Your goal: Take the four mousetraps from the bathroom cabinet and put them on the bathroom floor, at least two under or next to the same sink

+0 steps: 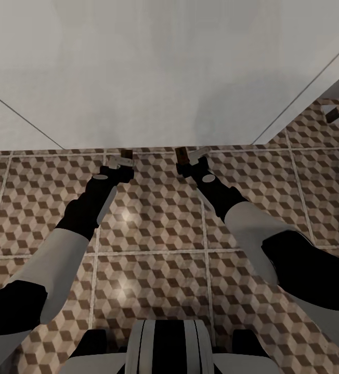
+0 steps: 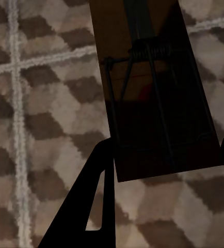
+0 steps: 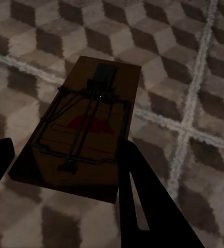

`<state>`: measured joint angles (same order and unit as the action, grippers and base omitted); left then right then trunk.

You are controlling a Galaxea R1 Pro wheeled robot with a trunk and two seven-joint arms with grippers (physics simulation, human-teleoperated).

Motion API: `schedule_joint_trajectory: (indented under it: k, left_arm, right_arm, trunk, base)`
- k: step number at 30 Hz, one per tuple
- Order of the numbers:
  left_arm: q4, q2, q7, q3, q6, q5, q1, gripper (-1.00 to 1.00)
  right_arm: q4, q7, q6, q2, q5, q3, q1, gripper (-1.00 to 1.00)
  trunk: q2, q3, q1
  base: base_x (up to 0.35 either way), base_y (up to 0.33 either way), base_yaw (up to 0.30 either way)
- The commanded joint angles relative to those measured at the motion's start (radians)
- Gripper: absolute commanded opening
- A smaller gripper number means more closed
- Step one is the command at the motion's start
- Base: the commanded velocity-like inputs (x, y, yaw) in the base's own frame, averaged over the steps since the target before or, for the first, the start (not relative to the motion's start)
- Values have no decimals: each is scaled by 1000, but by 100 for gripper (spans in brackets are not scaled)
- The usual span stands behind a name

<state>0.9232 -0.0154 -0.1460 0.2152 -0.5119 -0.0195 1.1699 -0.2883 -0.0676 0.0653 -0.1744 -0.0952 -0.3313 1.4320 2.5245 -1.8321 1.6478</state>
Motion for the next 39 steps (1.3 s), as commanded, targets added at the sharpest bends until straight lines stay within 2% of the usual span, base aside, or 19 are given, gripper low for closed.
schedule_joint_trajectory:
  k: [1,14,23,34,39]
  left_arm:
    - [2,0,-6,3,-5,0,0,-100]
    - [-1,1,-6,3,-5,0,0,-100]
    - [-3,-3,-6,5,-5,-2,-31,-100]
    - [-46,-32,-7,7,-4,-1,-35,-100]
    - [-46,-37,-7,7,-4,-1,-35,-100]
  right_arm:
    - [1,-7,2,0,-9,-3,0,-100]
    - [3,-9,-7,0,-8,-4,1,-100]
    - [4,-9,-65,0,-8,-5,1,-100]
    - [8,-10,-73,0,-7,-5,1,-100]
    - [58,-9,-70,0,-7,-5,1,-100]
  trunk:
    - [0,0,0]
    - [0,0,0]
    - [0,0,0]
    - [0,0,0]
    - [0,0,0]
  base:
    - [0,0,0]
    - [54,0,0]
    - [2,0,0]
    - [0,0,0]
    - [0,0,0]
